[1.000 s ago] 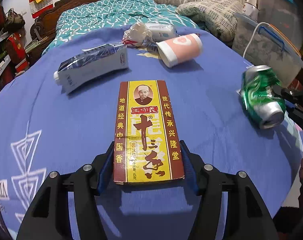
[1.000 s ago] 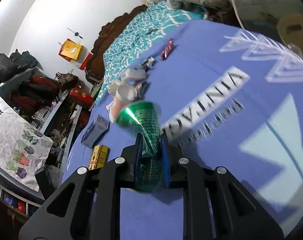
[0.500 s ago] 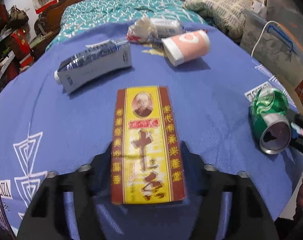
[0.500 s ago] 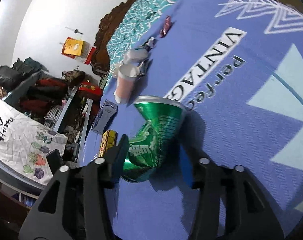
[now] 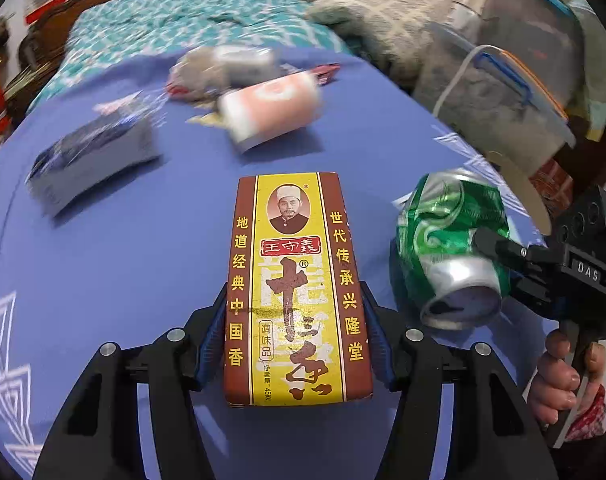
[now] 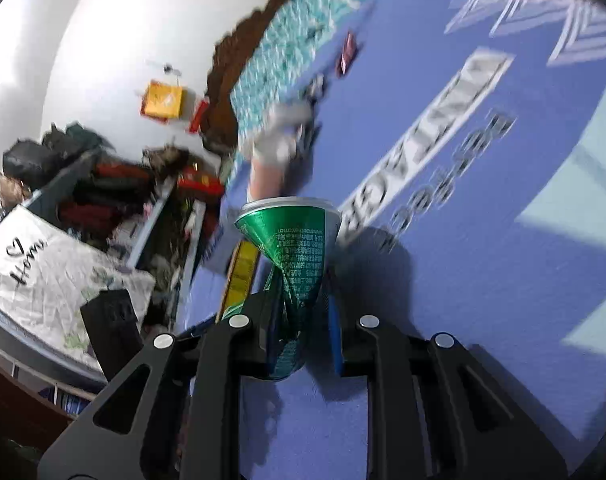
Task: Collect trash
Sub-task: 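Carry the spice box and green can to the bin and release both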
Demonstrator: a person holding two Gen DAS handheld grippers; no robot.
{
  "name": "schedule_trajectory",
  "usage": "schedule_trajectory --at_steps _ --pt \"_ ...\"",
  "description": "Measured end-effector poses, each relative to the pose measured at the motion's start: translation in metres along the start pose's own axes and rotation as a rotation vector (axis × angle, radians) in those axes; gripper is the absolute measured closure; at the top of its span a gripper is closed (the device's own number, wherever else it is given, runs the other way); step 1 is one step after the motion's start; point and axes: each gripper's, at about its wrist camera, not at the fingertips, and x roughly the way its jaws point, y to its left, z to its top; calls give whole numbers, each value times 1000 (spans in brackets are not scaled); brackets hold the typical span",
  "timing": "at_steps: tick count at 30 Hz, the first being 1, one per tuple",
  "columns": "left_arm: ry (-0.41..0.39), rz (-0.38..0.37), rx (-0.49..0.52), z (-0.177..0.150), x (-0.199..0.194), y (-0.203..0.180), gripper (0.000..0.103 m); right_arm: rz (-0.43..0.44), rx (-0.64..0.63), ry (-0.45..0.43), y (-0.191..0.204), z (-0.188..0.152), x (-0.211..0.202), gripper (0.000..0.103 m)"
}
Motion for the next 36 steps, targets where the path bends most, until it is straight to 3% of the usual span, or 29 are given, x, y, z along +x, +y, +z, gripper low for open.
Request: schedule_trajectory --at_steps 4,11,19,23,28,29,31,33,36 --pt "-4 -59 70 24 4 -32 47 -38 14 -111 -14 18 -37 81" --pt "54 -216 242 65 43 -125 47 -137 75 -310 -57 38 -115 81" --pt "111 -368 420 114 105 -260 47 -406 94 -562 -97 72 -216 81" --pt "130 -408 497 127 132 -319 47 -517 104 -592 -118 92 -237 82" --pt "139 -399 539 133 155 -358 46 -576 94 -588 -131 102 -239 79" --pt "144 -388 542 135 161 -364 35 -579 96 -589 -134 104 -238 79" --pt "144 -364 535 137 166 -368 22 -586 104 -583 -136 108 -231 69" --pt "120 -357 511 141 160 -362 22 -580 122 -604 -134 104 -233 35" --pt "93 -367 467 145 142 -338 22 -592 93 -674 -124 97 -242 36"
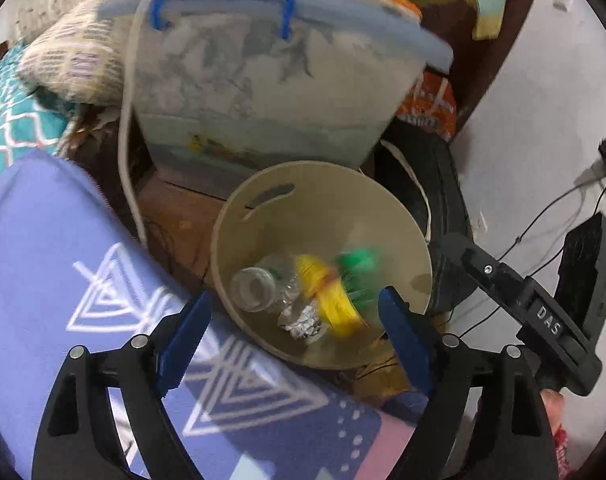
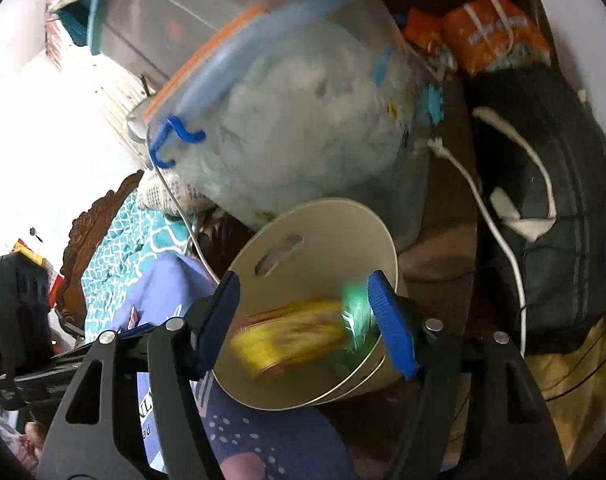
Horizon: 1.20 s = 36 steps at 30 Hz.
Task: Collect trash
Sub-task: 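Carry the spice box and green can to the bin and release both, then grasp the blue milk carton with the left tool while the right tool grasps the pink cup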
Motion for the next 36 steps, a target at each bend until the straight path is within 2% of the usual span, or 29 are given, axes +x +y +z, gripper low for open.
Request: schedule_trajectory --at_steps 4,7,11,13,16,18,19,20,22,23,27,29,32,34,36 --pt "-69 0 -37 -25 -46 21 23 42 9 -22 11 1 -13 39" --pt "-101 32 -60 -58 -79 40 23 90 -13 -6 30 -3 -17 40" --pt "-124 106 -117 -119 -125 78 25 183 -53 78 68 -20 -5 45" --pt "-145 172 -140 -150 -149 98 25 233 -70 140 90 -33 6 47" --pt "-166 332 -197 -201 -196 142 25 299 -109 238 129 -59 23 47" --pt "-165 436 -211 -221 -219 168 23 357 -134 330 160 -82 38 47" --pt "-157 493 -208 -231 -229 181 21 378 -142 370 173 -93 45 47" --pt "-136 585 -205 -243 -242 202 16 396 -156 411 188 -105 52 47" --pt "-110 667 -227 -257 -258 229 14 415 -191 466 217 -128 63 46" --pt "-96 695 -282 -266 -270 252 14 424 -217 490 234 -140 69 46" --pt "-163 692 -420 -282 -303 305 14 467 -317 560 300 -176 94 46" --pt "-164 700 -465 -284 -305 326 14 478 -337 602 333 -190 115 46" --pt "-180 659 -538 -286 -306 354 14 478 -347 646 365 -205 142 46" --pt "-175 608 -550 -286 -305 366 11 479 -347 684 377 -213 158 45" --pt "-147 580 -521 -286 -295 367 9 470 -343 712 378 -221 169 45"
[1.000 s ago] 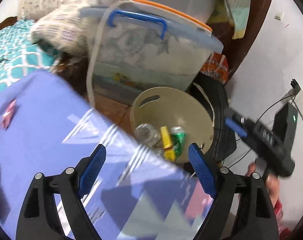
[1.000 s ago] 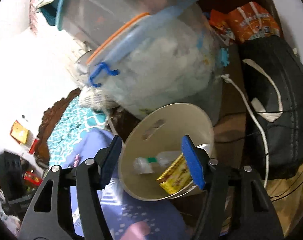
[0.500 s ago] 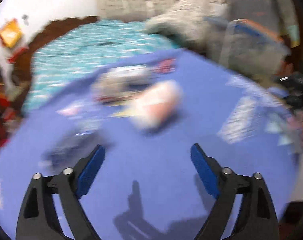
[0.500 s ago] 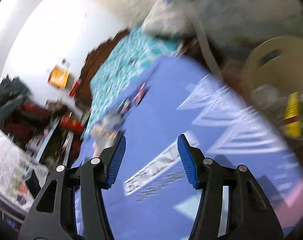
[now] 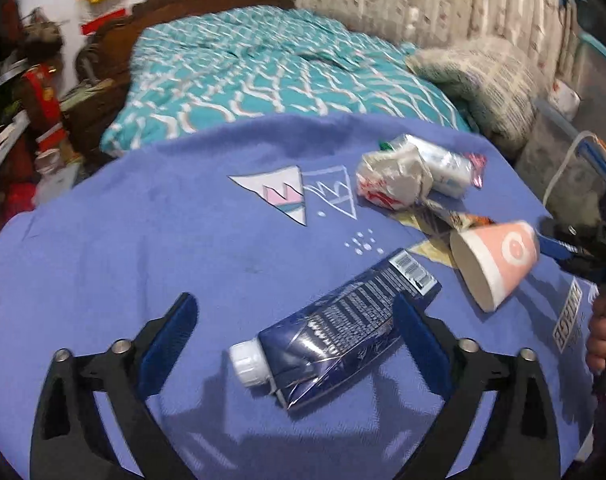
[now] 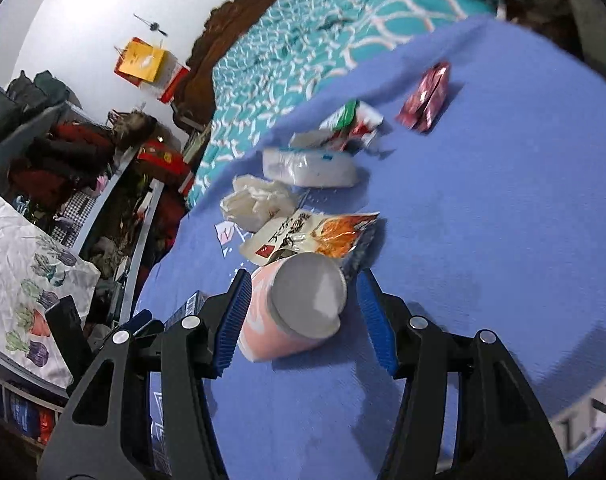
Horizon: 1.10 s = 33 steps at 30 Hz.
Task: Collect trash
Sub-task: 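Grasp the blue milk carton with the left tool while the right tool grasps the pink cup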
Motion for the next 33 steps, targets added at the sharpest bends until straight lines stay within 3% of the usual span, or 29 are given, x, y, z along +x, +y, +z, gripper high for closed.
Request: schedule_trajectory --at_steps 4,7,10,14,18,23,30,31,32,33 --pt "86 -9 166 -9 20 -33 9 9 38 63 -6 -11 20 39" --pt "80 73 266 -20 28 -52 9 28 47 86 -8 -22 26 44" --pt "93 165 285 -28 26 -60 27 62 36 99 -5 -34 17 48" --pt "92 122 229 -39 1 -62 51 99 26 80 2 -53 -9 49" --pt "74 74 190 -63 -23 -71 53 123 40 67 -3 -80 -38 49" --pt "81 -57 75 -95 -56 -81 54 104 63 15 -19 -112 -77 49" --pt "83 -142 46 -129 -88 -111 53 68 77 -33 -40 -149 -122 48" --pt "84 -136 56 -132 -90 -117 47 61 76 -35 -41 -154 -125 48" --pt "84 -114 76 -134 -90 -123 33 53 75 -37 -42 -159 -129 46" --pt "75 -85 94 -133 -89 -127 29 49 75 -37 -44 -163 -132 44"
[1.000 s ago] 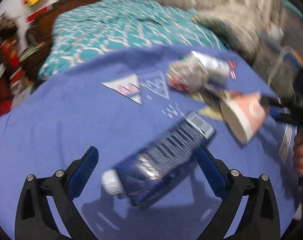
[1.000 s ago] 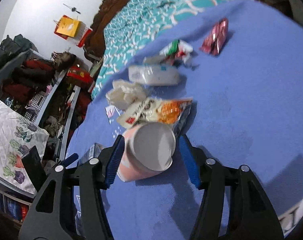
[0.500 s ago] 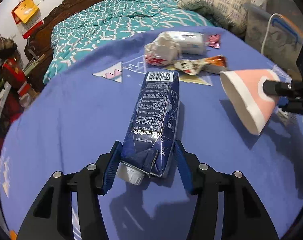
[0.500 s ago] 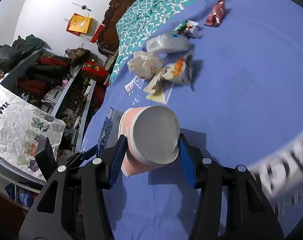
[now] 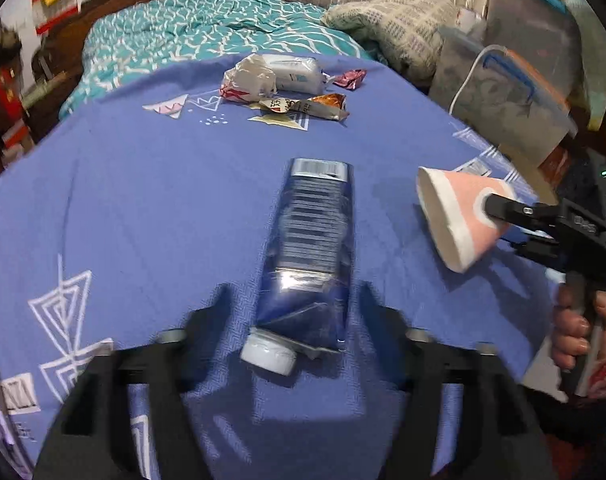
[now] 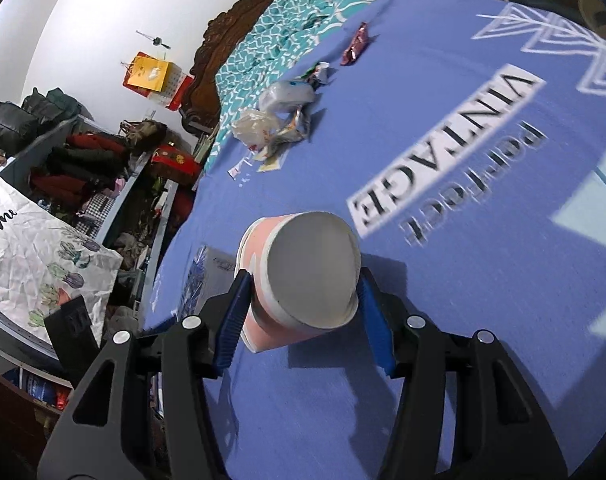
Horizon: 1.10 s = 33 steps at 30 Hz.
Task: Collect trash
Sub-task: 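Grasp the blue milk carton with the left tool while the right tool grasps the pink cup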
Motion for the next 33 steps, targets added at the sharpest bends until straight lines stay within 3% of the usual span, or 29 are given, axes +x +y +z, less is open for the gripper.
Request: schedule_trajectory --at_steps 9,15,16,17,18,19,21,26,33 --pt "-1 75 55 20 13 -19 27 18 -15 16 3 -13 -4 33" --pt "44 89 53 16 31 -14 28 -7 -54 18 9 -20 0 29" --pt "49 88 52 14 33 -13 31 -16 -66 19 10 -22 1 29" --pt "57 83 49 13 36 -12 42 -19 -78 22 11 -22 3 32" --pt "69 65 48 11 39 -11 50 -19 -84 26 13 -22 4 42" --pt "72 47 45 10 40 -11 54 -15 -90 33 14 -23 6 42" --pt "66 46 53 9 39 -13 55 -15 -109 42 17 -25 10 52" --pt "52 -54 68 15 33 -28 56 -15 -147 -20 24 -22 -4 54" --pt "72 -190 139 42 45 -78 56 -63 -65 -139 -11 -3 -40 54"
